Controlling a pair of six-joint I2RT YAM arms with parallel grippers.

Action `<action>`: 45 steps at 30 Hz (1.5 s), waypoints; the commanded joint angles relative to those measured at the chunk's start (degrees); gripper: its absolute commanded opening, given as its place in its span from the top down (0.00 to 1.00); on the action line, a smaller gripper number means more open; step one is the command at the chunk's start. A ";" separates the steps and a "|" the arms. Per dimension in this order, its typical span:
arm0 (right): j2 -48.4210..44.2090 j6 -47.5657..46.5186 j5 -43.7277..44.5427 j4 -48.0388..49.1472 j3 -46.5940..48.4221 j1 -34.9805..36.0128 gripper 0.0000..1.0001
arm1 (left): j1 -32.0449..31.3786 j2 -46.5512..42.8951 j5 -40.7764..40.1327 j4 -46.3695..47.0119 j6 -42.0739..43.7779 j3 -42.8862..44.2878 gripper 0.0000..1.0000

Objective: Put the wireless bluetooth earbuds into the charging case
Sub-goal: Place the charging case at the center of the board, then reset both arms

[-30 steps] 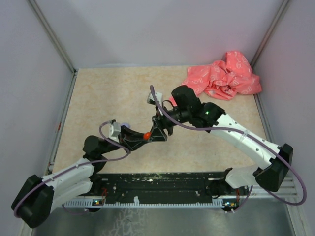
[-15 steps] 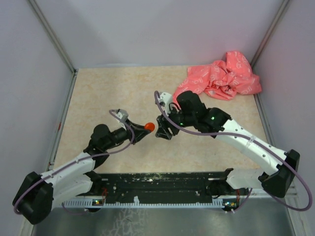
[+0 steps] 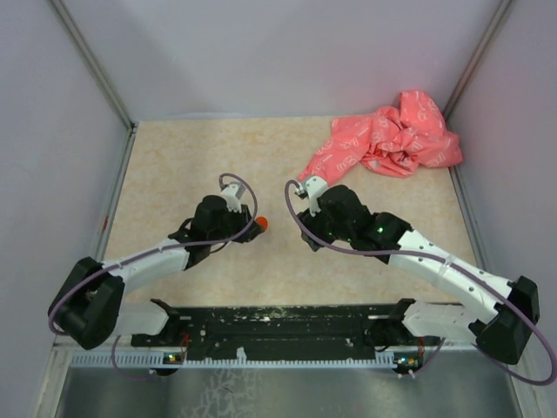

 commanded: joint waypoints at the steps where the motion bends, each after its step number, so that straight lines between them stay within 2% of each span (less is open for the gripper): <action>1: -2.02 1.24 4.02 5.01 -1.72 0.06 0.45 | 1.35 3.90 -5.34 -4.98 -1.92 3.75 0.83; 5: -3.12 1.70 4.04 5.78 -3.75 0.10 0.45 | 4.16 6.42 -5.55 -5.43 -4.70 4.52 0.72; 14: -3.70 1.81 4.61 6.23 -5.31 0.10 0.45 | 10.01 13.22 -0.20 -9.59 -6.90 7.33 0.64; 19: -3.87 2.05 5.05 6.42 -5.51 0.05 0.45 | 12.69 15.19 3.73 -14.15 -6.36 9.68 0.51; 23: -4.47 2.03 6.14 6.12 -5.62 0.07 0.45 | 14.38 13.43 6.44 -17.40 -6.89 10.57 0.47; 28: -5.61 1.47 8.58 4.65 -4.85 0.08 0.45 | 14.40 3.91 3.21 -22.69 -4.73 11.71 0.45; 31: -6.48 1.47 10.81 3.89 -4.64 0.10 0.44 | 14.40 -2.76 0.08 -25.77 -3.31 12.34 0.39; 37: -9.90 2.20 22.06 1.85 -5.07 -0.04 0.39 | 14.39 -16.92 -5.72 -31.24 1.70 11.69 0.27; 41: -14.67 3.99 30.61 0.36 -6.40 -0.46 0.29 | 14.35 -28.10 -11.90 -34.08 4.16 9.45 0.01; 45: -22.75 5.81 39.21 1.43 -10.13 -0.51 0.15 | 14.35 -40.97 -15.60 -35.31 7.20 7.64 0.00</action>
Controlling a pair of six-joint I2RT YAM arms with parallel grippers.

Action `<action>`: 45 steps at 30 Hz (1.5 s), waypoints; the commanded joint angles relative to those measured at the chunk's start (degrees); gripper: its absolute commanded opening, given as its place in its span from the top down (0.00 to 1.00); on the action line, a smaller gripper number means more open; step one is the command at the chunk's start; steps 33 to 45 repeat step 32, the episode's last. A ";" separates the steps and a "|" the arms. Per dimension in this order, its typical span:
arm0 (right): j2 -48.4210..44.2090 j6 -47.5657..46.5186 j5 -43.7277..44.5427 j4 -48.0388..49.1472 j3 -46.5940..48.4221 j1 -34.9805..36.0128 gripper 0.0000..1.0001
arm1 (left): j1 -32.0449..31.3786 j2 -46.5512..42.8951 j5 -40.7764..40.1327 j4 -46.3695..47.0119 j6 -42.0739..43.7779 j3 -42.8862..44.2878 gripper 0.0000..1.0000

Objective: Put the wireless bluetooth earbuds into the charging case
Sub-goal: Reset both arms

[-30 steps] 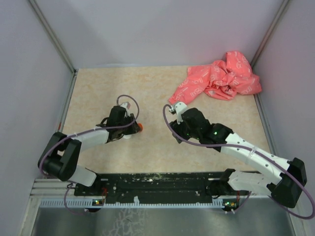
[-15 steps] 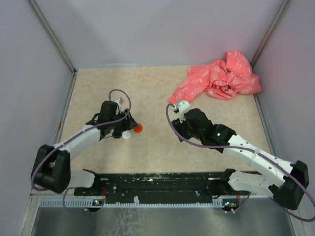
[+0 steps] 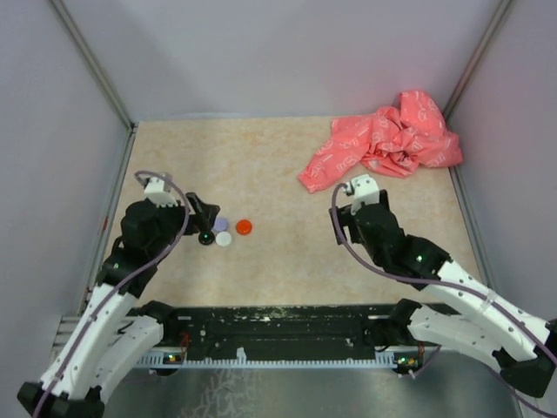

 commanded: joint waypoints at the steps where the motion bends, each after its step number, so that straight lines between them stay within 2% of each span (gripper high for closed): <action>1: -9.46 3.12 13.79 0.85 -3.29 -0.50 0.13 | 0.28 -11.60 -6.87 -3.80 4.87 -1.81 0.00; 5: -19.23 4.35 19.54 0.89 -6.21 -0.52 0.09 | 0.30 -19.62 -9.65 -5.83 5.82 -2.98 0.00; 15: -34.24 5.19 20.81 3.59 -11.88 -0.52 0.09 | 0.28 -29.72 -9.02 -7.66 6.78 -5.73 0.00; 20: -34.27 6.07 21.37 3.00 -12.06 -0.48 0.09 | 0.28 -32.40 -8.89 -6.80 6.00 -6.50 0.00; 26: -34.08 6.22 21.59 2.78 -12.09 -0.45 0.09 | 0.28 -32.23 -6.52 -6.74 7.09 -6.50 0.00; 45: -34.12 6.16 21.82 2.72 -12.17 -0.44 0.09 | 0.37 -33.15 -6.60 -6.53 7.11 -6.69 0.00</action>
